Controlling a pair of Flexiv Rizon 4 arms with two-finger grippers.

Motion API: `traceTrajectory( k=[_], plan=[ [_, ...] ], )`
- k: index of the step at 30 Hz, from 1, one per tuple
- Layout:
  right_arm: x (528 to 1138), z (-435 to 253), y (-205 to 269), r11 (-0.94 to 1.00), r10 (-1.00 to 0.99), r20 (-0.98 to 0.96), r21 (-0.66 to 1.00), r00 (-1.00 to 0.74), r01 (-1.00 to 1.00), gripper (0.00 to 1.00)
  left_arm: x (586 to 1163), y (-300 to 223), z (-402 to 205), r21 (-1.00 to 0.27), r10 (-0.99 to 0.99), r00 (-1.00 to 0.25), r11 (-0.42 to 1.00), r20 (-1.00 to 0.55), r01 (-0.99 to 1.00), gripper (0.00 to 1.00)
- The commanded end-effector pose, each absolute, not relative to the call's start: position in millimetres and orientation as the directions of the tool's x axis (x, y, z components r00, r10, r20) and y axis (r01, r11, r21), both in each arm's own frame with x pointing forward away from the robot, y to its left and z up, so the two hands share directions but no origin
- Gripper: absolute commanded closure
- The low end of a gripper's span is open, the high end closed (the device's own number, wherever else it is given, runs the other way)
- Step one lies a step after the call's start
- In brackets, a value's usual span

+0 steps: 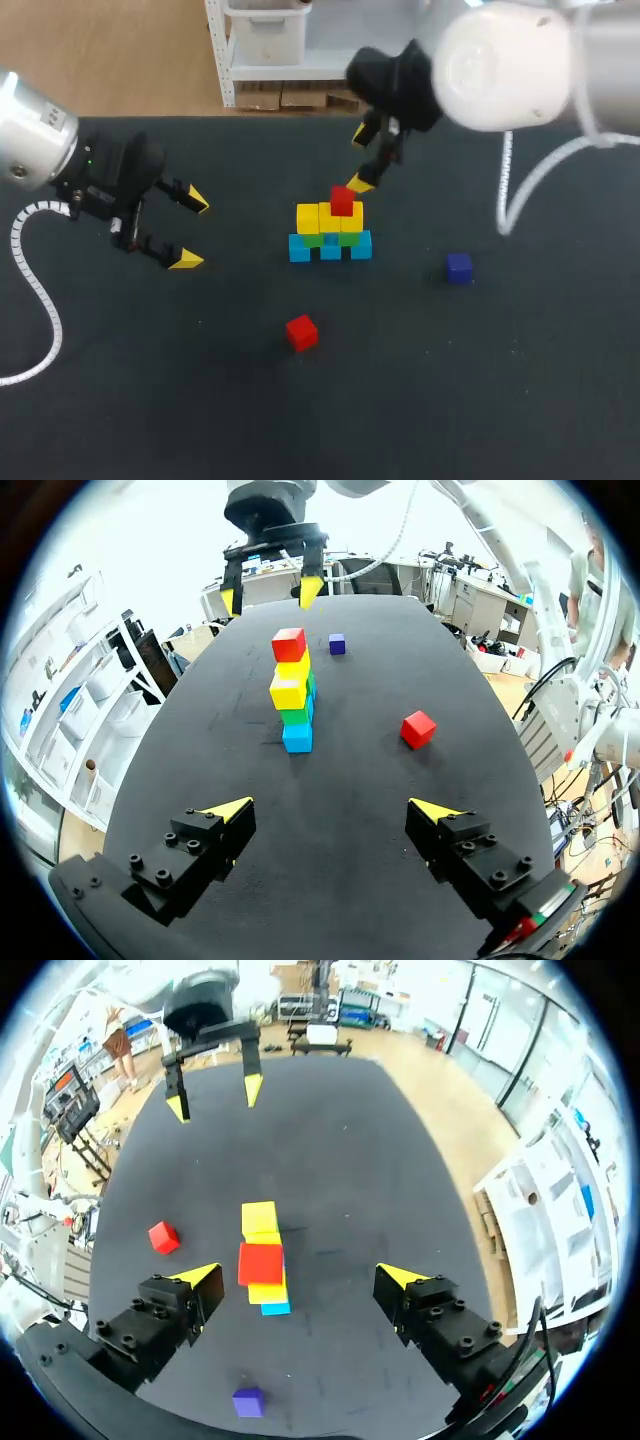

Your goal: Place the blue cubes, place green cubes on the blue cubes, place the yellow cubes on the green cubes, then place the red cubes on the yellow cubes, and place purple cube on the red cubes.

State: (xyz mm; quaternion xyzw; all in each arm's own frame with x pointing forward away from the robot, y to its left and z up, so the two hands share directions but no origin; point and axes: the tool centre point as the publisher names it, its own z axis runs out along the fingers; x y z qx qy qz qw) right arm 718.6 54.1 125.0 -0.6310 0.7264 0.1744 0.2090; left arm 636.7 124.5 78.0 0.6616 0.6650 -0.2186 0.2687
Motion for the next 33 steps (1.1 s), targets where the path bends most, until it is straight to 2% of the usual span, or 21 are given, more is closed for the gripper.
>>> traceTrajectory(
  k=[1, 16, 33],
  plan=[
    [699, 132, 17, 0.185, -0.765, -0.635, -0.054, -0.11, -0.981, 0.0, 635, 126, 77, 0.07, 0.759, 0.024, 0.029, -0.651, 0.997, 0.0],
    [690, 141, -39, -0.002, -0.701, -0.712, -0.061, 0.045, -0.998, 0.0, 635, 126, 77, 0.07, 0.759, 0.024, 0.029, -0.651, 0.997, 0.0],
    [687, 132, -80, -0.032, -0.689, -0.724, 0.002, 0.021, -0.999, 0.0, 635, 126, 77, 0.07, 0.759, 0.024, 0.029, -0.651, 0.997, 0.0]
  ],
)
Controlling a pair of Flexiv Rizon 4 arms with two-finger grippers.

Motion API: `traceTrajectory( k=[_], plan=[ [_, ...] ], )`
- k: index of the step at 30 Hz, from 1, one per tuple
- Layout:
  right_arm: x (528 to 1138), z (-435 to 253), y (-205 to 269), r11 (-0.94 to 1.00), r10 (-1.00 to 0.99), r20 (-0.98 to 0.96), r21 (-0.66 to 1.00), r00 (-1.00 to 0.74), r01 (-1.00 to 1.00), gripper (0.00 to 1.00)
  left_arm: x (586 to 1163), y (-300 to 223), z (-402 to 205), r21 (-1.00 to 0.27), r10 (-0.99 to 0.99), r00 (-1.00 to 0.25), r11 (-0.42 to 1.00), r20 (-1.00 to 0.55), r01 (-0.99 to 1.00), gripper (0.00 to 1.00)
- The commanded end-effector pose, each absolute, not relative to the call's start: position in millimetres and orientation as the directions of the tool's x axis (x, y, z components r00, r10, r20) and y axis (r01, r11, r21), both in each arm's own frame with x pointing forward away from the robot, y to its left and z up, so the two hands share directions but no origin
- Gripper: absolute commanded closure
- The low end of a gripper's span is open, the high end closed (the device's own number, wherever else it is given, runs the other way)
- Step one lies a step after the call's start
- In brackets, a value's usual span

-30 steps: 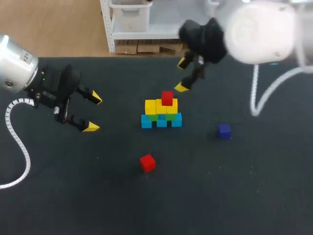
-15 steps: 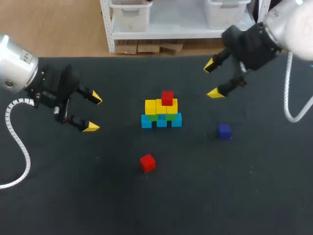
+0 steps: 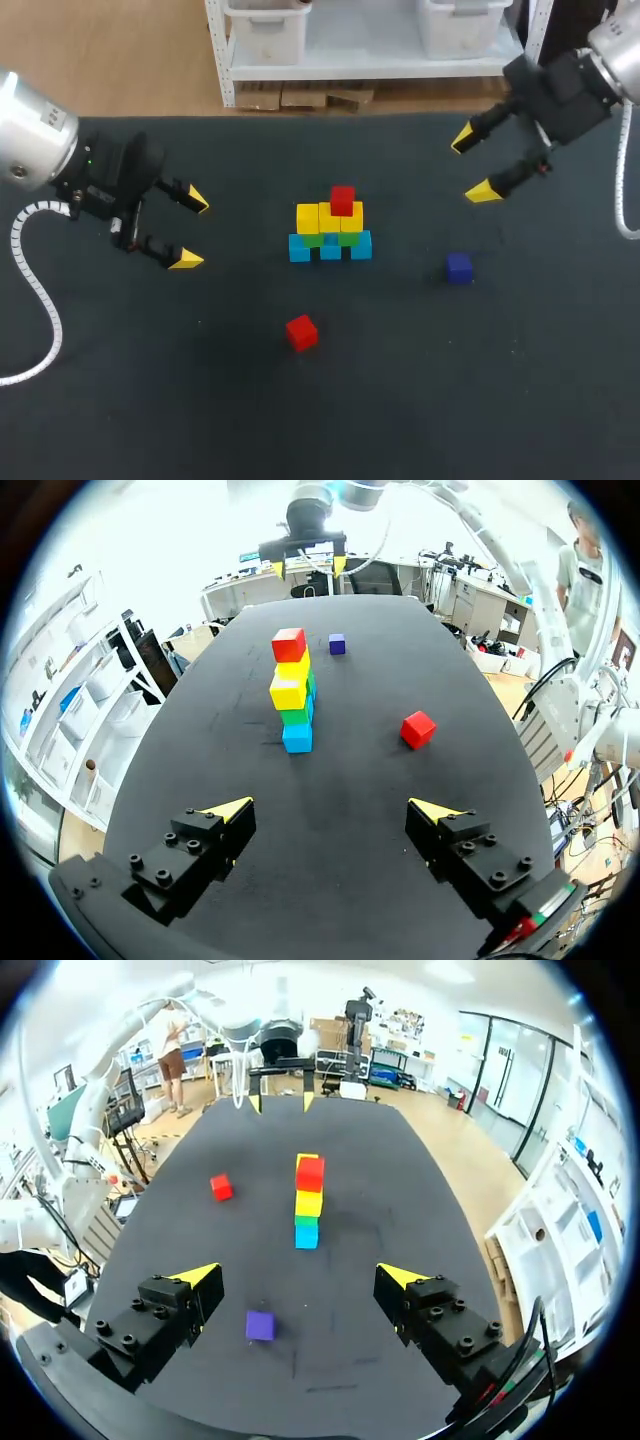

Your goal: Place the blue cubes, place green cubes on the blue cubes, place the yellow cubes on the green cubes, then place the red cubes on the yellow cubes, and place purple cube on the red cubes.

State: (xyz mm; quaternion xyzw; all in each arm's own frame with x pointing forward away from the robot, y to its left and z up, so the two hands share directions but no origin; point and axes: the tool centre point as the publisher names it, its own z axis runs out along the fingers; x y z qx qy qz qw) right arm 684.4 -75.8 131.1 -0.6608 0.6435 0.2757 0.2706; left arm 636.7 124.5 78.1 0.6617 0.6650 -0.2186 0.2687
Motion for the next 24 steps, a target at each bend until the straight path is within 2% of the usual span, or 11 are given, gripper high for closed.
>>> traceTrajectory(
  k=[1, 11, 14, 19, 24],
  plan=[
    [687, 132, -80, -0.032, -0.689, -0.724, 0.002, 0.021, -0.999, 0.0, 635, 126, 77, 0.07, 0.759, 0.024, 0.029, -0.651, 0.997, 0.0],
    [687, 132, -80, -0.032, -0.689, -0.724, 0.002, 0.021, -0.999, 0.0, 635, 126, 77, 0.07, 0.759, 0.024, 0.029, -0.651, 0.997, 0.0],
    [687, 132, -80, -0.032, -0.689, -0.724, 0.002, 0.021, -0.999, 0.0, 627, 114, 82, 0.129, 0.758, 0.135, -0.068, -0.638, 0.989, 0.0],
    [687, 132, -80, -0.032, -0.689, -0.724, 0.002, 0.021, -0.999, 0.0, 608, 88, 75, 0.138, 0.746, 0.286, -0.256, -0.602, 0.957, 0.0],
    [687, 132, -80, -0.032, -0.689, -0.724, 0.002, 0.021, -0.999, 0.0, 591, 69, 66, 0.124, 0.728, 0.346, -0.342, -0.592, 0.931, 0.0]
  ],
)
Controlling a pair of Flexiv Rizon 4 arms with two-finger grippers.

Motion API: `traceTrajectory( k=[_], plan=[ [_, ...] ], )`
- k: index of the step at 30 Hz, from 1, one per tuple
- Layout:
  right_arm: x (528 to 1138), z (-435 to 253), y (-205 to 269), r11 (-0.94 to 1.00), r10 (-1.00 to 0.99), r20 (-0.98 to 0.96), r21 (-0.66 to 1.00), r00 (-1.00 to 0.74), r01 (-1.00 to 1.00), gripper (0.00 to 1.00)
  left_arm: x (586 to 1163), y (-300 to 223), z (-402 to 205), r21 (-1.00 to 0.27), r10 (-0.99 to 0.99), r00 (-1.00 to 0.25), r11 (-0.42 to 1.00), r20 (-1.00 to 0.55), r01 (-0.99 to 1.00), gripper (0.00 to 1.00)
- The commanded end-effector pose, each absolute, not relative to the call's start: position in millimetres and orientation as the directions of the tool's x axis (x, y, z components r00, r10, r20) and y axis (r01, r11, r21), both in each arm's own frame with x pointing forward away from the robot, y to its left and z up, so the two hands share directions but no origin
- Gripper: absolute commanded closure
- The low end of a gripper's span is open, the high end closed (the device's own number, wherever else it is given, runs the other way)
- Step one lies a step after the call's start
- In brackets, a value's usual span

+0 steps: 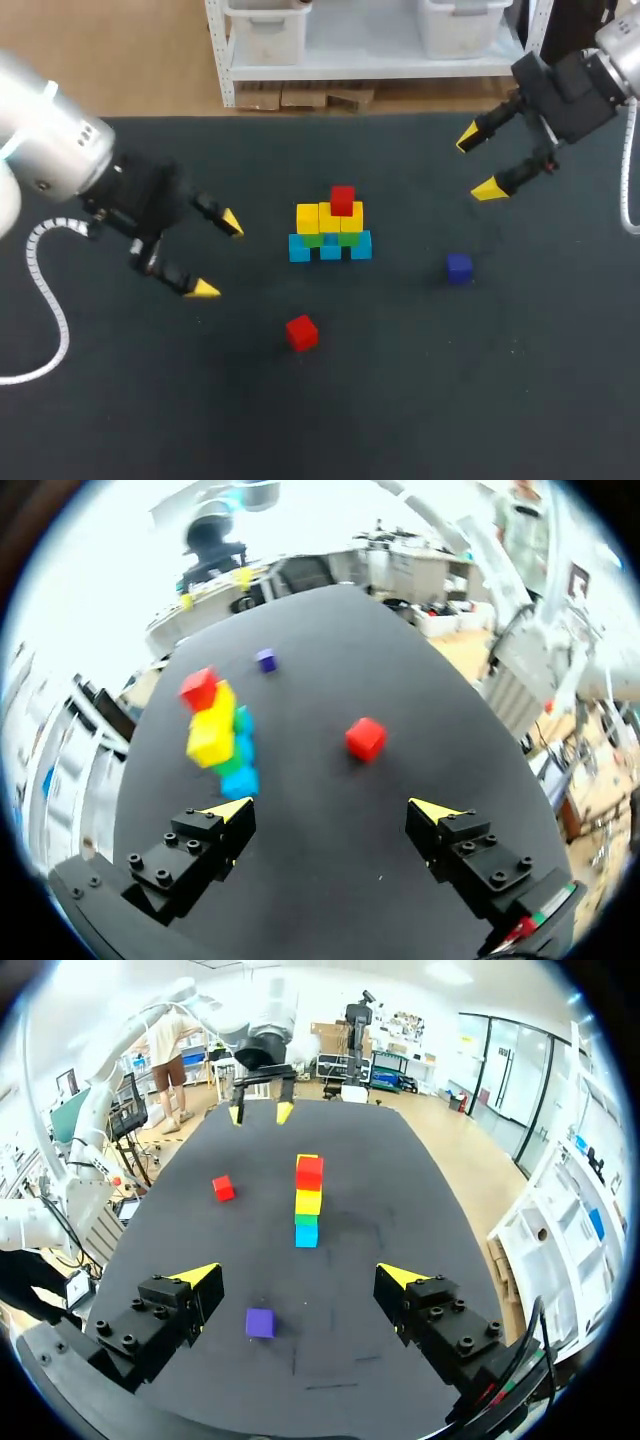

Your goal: Place the blue cubes, place green cubes on the blue cubes, place the yellow cubes on the green cubes, then place the red cubes on the yellow cubes, and place purple cube on the red cubes.

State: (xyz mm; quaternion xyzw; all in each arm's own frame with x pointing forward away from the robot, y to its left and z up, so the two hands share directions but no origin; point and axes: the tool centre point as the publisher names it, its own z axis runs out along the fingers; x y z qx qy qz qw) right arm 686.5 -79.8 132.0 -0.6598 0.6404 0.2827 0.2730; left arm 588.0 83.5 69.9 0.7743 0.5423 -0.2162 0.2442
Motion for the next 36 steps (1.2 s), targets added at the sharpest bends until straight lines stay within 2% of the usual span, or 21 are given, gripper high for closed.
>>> traceTrajectory(
  k=[1, 15, 25, 36],
  plan=[
    [687, 132, -80, -0.032, -0.689, -0.724, 0.002, 0.021, -0.999, 0.0, 585, 64, 63, 0.12, 0.724, 0.355, -0.356, -0.591, 0.927, 0.0],
    [687, 132, -80, -0.032, -0.689, -0.724, 0.002, 0.021, -0.999, 0.0, 543, 27, 40, 0.07, 0.629, 0.559, -0.628, -0.541, 0.775, 0.0],
    [687, 132, -80, -0.032, -0.689, -0.724, 0.002, 0.021, -0.999, 0.0, 543, -3, 25, 0.042, 0.583, 0.631, -0.716, -0.512, 0.697, 0.0],
    [687, 132, -80, -0.032, -0.689, -0.724, 0.002, 0.021, -0.999, 0.0, 551, -7, 16, -0.036, 0.585, 0.664, -0.763, -0.466, 0.646, 0.0]
  ],
)
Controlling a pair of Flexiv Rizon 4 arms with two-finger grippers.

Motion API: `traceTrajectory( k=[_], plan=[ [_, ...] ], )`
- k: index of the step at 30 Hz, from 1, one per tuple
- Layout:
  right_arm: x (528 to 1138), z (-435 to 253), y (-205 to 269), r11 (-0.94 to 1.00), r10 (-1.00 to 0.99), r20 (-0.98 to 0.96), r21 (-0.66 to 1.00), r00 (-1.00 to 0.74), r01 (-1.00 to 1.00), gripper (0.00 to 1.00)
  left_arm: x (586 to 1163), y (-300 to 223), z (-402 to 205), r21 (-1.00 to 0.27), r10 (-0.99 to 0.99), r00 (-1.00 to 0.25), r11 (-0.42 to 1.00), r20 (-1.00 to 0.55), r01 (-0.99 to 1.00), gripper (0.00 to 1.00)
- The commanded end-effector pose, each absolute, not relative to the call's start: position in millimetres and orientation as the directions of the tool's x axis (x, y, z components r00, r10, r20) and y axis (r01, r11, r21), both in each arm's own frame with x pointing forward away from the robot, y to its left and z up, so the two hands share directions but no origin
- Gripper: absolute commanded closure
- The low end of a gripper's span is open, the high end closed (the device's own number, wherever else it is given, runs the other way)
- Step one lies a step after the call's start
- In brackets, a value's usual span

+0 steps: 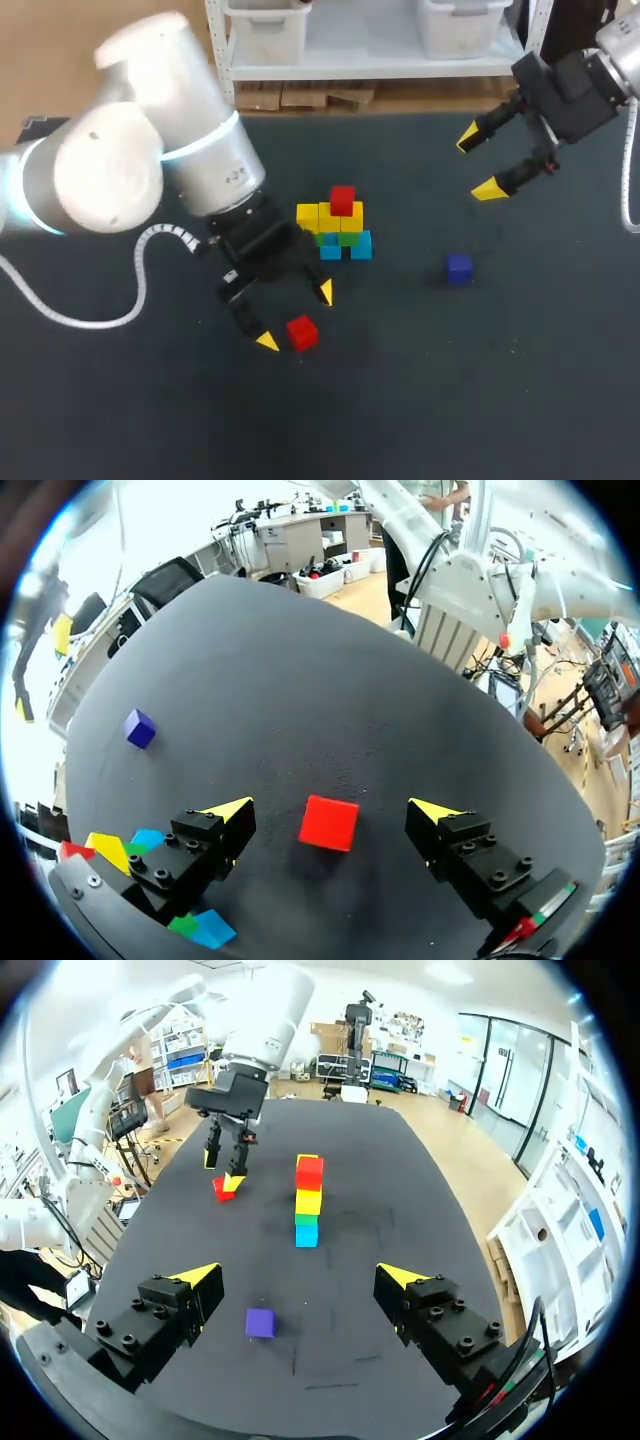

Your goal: Place the blue cubes, place green cubes on the blue cubes, place the yellow cubes on the green cubes, then place the red cubes on the yellow cubes, and place purple cube on the red cubes.

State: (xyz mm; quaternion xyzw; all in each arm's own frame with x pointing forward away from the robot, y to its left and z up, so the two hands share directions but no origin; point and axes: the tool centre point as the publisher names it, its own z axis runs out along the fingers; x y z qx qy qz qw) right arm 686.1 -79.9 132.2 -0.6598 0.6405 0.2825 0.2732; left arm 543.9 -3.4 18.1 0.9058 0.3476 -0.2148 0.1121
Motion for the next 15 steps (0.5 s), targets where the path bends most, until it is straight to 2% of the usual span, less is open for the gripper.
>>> traceTrajectory(
  k=[1, 14, 15],
  plan=[
    [687, 132, -80, -0.032, -0.689, -0.724, 0.002, 0.021, -0.999, 0.0, 551, -7, 15, -0.044, 0.584, 0.666, -0.766, -0.464, 0.641, 0.0],
    [687, 132, -80, -0.032, -0.689, -0.724, 0.002, 0.021, -0.999, 0.0, 552, -2, 4, -0.08, 0.599, 0.648, -0.76, -0.47, 0.645, 0.0],
    [687, 132, -80, -0.032, -0.689, -0.724, 0.002, 0.021, -0.999, 0.0, 552, -2, 4, -0.079, 0.602, 0.643, -0.756, -0.474, 0.65, 0.06]
  ],
)
